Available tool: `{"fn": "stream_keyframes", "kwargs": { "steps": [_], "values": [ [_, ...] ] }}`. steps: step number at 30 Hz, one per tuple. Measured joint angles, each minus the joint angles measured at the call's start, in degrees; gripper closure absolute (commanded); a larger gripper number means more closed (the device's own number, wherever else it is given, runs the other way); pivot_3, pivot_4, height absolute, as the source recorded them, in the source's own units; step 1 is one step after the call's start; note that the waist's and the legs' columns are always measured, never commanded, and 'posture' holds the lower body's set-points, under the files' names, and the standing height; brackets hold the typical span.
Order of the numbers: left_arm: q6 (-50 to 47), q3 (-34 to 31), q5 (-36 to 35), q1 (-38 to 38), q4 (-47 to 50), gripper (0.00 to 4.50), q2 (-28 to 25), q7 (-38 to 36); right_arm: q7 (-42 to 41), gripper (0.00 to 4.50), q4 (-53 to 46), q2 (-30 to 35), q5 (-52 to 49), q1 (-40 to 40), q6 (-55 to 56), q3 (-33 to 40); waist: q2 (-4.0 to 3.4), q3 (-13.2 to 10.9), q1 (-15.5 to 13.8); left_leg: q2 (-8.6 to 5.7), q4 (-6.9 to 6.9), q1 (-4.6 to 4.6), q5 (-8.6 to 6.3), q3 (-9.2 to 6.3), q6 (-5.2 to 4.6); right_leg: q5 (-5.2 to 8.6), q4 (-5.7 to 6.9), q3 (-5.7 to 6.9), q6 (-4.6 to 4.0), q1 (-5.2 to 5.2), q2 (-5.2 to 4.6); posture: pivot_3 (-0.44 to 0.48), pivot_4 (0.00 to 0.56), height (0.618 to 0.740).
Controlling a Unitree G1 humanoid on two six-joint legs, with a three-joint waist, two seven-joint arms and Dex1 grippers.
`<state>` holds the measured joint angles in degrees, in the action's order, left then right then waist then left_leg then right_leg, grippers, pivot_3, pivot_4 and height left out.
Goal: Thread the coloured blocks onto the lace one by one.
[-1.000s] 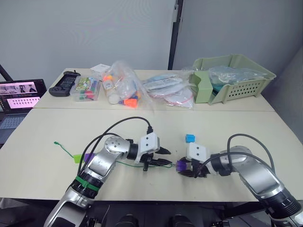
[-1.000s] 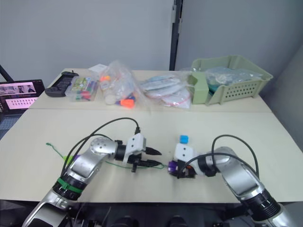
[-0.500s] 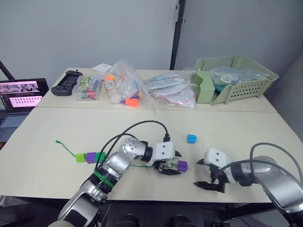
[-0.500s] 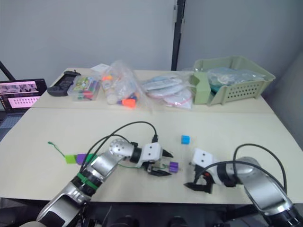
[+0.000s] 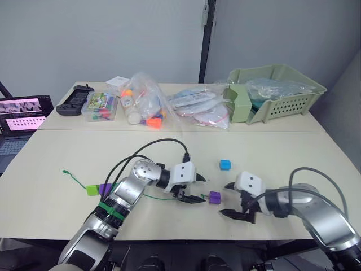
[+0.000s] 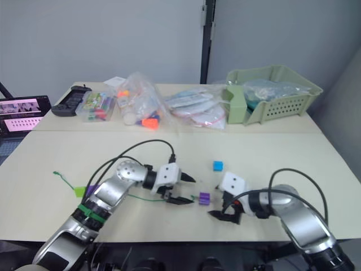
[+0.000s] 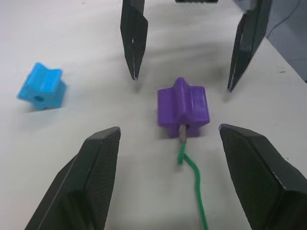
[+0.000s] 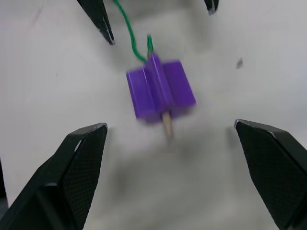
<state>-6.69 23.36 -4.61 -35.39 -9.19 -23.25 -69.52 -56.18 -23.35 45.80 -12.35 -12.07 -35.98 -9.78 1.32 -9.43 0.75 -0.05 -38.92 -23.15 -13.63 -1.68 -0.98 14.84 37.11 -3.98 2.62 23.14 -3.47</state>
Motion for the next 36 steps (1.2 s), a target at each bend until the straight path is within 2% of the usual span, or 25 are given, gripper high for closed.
{"fn": "stream_keyframes", "kwargs": {
  "steps": [7,9,16,17,23,27,34,36],
  "values": [
    [-2.02,0.20,-0.01,2.62,0.89,1.03,-0.04,0.34,-0.06,0.02,4.83,-1.79,0.91,-3.30,1.95,-3.28,0.00,0.00,-0.36,-0.02,-0.02,-0.03,0.00,0.01,0.00,-0.01,-0.01,0.01,0.01,0.00,-0.04,0.000,0.150,0.740],
    [-2.45,0.20,-0.02,2.77,1.47,1.03,0.30,0.54,-0.13,0.55,5.62,-1.82,0.93,-3.36,2.59,-3.39,0.00,0.00,-0.28,-0.02,-0.02,-0.03,0.00,0.00,0.00,-0.01,-0.01,0.01,0.01,0.00,-0.04,0.000,0.150,0.740],
    [-3.32,0.28,0.02,2.78,1.81,1.03,0.63,0.77,-0.43,2.92,7.03,-2.06,1.60,-3.57,4.37,-4.19,0.00,0.00,-0.06,-0.01,-0.01,-0.01,0.00,0.01,0.00,-0.01,0.00,0.01,0.00,0.01,-0.02,0.000,0.150,0.740],
    [-3.32,0.34,0.03,2.78,1.72,1.03,0.64,0.77,-0.45,3.15,7.03,-2.17,1.74,-3.73,4.40,-4.27,0.00,0.00,-0.06,-0.01,-0.01,-0.01,0.00,0.01,0.00,-0.01,0.00,0.01,0.01,0.01,-0.02,0.000,0.150,0.740],
    [-3.31,0.49,0.40,2.66,-0.14,1.03,1.89,1.51,-0.64,3.15,7.02,-2.31,2.12,-3.89,4.48,-4.48,0.00,0.00,-0.09,-0.02,-0.02,-0.01,0.00,0.01,0.00,-0.01,0.01,0.00,0.01,0.00,-0.03,0.000,0.150,0.740],
    [-3.29,0.58,1.01,1.88,-1.64,2.18,2.94,2.17,-0.78,3.15,7.00,-2.31,2.17,-3.92,4.81,-4.70,0.00,0.00,-0.07,-0.01,-0.01,-0.01,0.00,0.01,0.00,-0.01,0.01,0.00,0.01,0.00,-0.02,0.000,0.150,0.740],
    [-3.29,0.57,1.31,1.84,-2.94,4.46,3.11,2.53,-1.14,3.15,6.98,-2.30,2.16,-3.92,4.97,-4.78,0.00,0.00,-0.06,-0.01,-0.01,-0.01,0.00,0.00,0.00,-0.01,0.01,0.01,0.01,0.00,-0.02,0.000,0.150,0.740],
    [-3.29,0.57,1.31,1.84,-2.94,4.50,3.10,2.53,-1.16,3.15,6.90,-2.30,2.16,-3.92,4.97,-4.83,0.00,0.00,-0.06,-0.01,-0.01,-0.01,0.00,0.00,0.00,-0.01,0.01,0.00,0.00,0.00,-0.02,0.000,0.150,0.740]
  ]
}}
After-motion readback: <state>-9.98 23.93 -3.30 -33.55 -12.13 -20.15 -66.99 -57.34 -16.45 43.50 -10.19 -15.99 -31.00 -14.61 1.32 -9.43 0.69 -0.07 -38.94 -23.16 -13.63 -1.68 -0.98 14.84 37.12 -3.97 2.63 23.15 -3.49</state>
